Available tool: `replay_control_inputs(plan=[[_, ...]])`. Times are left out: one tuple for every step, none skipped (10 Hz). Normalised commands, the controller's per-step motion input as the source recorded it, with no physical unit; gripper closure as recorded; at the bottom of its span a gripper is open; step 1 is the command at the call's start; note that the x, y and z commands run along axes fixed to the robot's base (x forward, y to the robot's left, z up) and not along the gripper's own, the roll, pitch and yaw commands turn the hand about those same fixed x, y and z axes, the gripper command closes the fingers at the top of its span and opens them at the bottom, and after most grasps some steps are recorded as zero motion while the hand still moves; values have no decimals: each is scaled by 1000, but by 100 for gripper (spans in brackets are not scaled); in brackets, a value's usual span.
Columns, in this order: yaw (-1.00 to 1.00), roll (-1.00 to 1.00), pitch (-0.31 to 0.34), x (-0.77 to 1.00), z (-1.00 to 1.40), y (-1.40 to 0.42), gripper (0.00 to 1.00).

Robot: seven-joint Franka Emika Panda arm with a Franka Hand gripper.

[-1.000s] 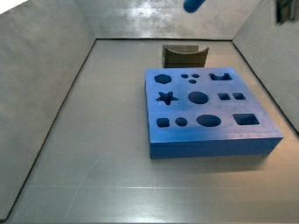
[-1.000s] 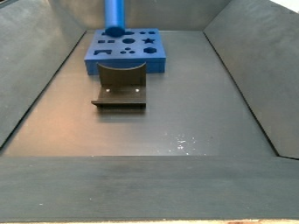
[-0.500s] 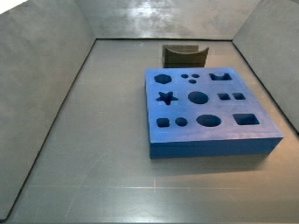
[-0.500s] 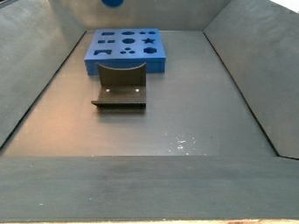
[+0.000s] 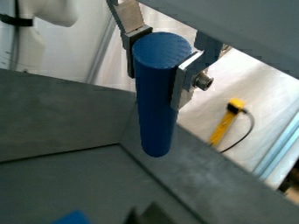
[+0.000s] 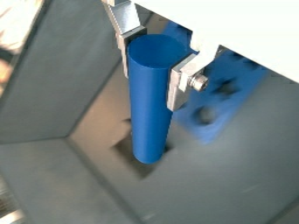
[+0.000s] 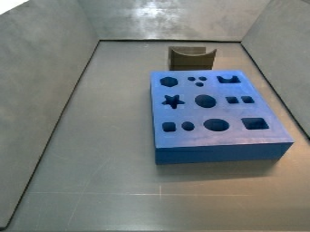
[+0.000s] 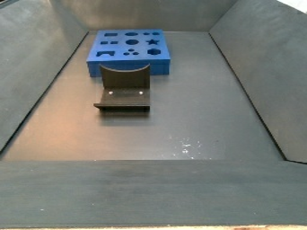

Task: Pick up the round object. Move up. Place the round object on the fixture. Regrasp the round object. Move to above the board. Insert the round object.
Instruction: Move to above the board, then insert the round object.

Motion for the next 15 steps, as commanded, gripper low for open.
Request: replay_control_inputs(plan=[[-49,-1000,-86,-1000,140,-704,100],[-51,-1000,-97,-655,79,-396,100],[-56,-1000,-97,-395,35,-176,100],[-63,-1000,-85,-204,20,-57,100],[-68,-1000,-88,-143,13,-28,100],[-72,-1000,-92,-117,4,-5,100],[-70,-1000,-101,-97,7,21,100],[-71,-1000,-111,-84,6,32,100],[-50,-786,-103,-79,0,43,100],[-44,-639,-98,-72,0,40,100],[-25,-389,-77,-59,1,25,100],[-20,-261,-54,-45,0,21,100],[0,-196,0,1000,-677,0,100],[0,-193,0,1000,-683,0,100],[0,-193,0,1000,-651,0,100]])
